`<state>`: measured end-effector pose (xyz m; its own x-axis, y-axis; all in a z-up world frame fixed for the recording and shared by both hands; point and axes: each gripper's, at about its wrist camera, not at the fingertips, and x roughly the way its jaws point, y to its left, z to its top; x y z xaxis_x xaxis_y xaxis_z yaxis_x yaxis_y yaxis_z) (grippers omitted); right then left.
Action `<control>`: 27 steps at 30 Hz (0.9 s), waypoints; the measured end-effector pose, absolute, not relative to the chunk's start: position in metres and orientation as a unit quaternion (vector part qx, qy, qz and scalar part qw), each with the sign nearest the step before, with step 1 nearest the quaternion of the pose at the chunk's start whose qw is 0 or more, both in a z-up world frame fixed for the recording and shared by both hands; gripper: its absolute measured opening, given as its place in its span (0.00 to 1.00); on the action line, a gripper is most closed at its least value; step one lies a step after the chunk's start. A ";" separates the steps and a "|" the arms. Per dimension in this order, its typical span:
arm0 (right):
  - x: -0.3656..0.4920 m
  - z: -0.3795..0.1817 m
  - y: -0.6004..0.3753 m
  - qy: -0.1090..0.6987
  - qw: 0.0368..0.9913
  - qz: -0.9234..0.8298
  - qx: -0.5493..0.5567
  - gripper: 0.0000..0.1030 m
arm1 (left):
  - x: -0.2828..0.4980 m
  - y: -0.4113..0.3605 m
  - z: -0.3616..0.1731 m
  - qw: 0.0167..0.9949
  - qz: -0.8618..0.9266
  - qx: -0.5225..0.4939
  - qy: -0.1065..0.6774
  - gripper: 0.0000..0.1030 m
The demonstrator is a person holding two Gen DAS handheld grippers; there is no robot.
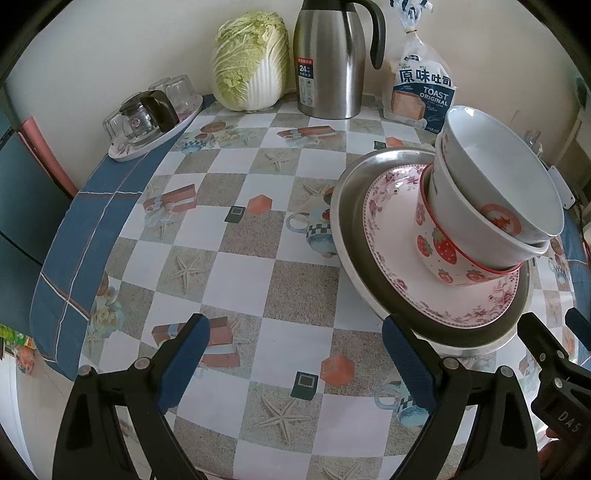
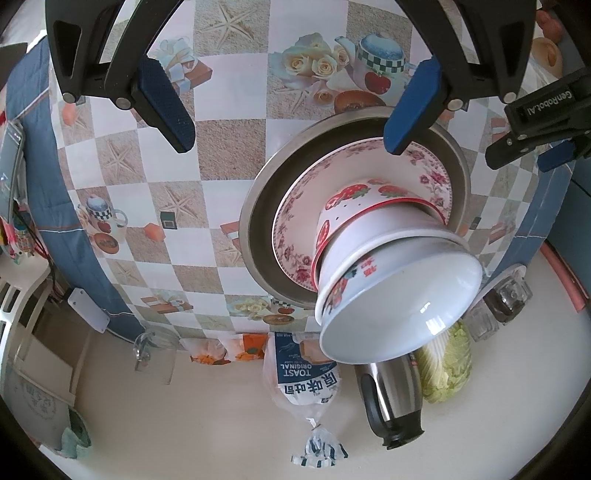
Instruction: Organize plates and bowls
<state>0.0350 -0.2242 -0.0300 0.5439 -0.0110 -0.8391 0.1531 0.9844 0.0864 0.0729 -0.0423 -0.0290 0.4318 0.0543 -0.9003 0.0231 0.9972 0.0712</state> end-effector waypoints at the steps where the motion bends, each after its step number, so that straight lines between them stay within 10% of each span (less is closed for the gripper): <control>1: 0.035 -0.030 -0.224 0.475 0.875 -0.046 0.074 1.00 | 0.073 -0.042 -0.029 0.845 0.009 0.036 0.533 0.92; 27: 0.036 -0.032 -0.222 0.480 0.873 -0.043 0.070 1.00 | 0.073 -0.043 -0.030 0.844 0.007 0.037 0.536 0.92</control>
<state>0.0364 -0.2220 -0.0325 0.5347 -0.0085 -0.8450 0.1427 0.9865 0.0804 0.0729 -0.0430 -0.0295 0.4263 0.0521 -0.9031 0.0268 0.9972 0.0702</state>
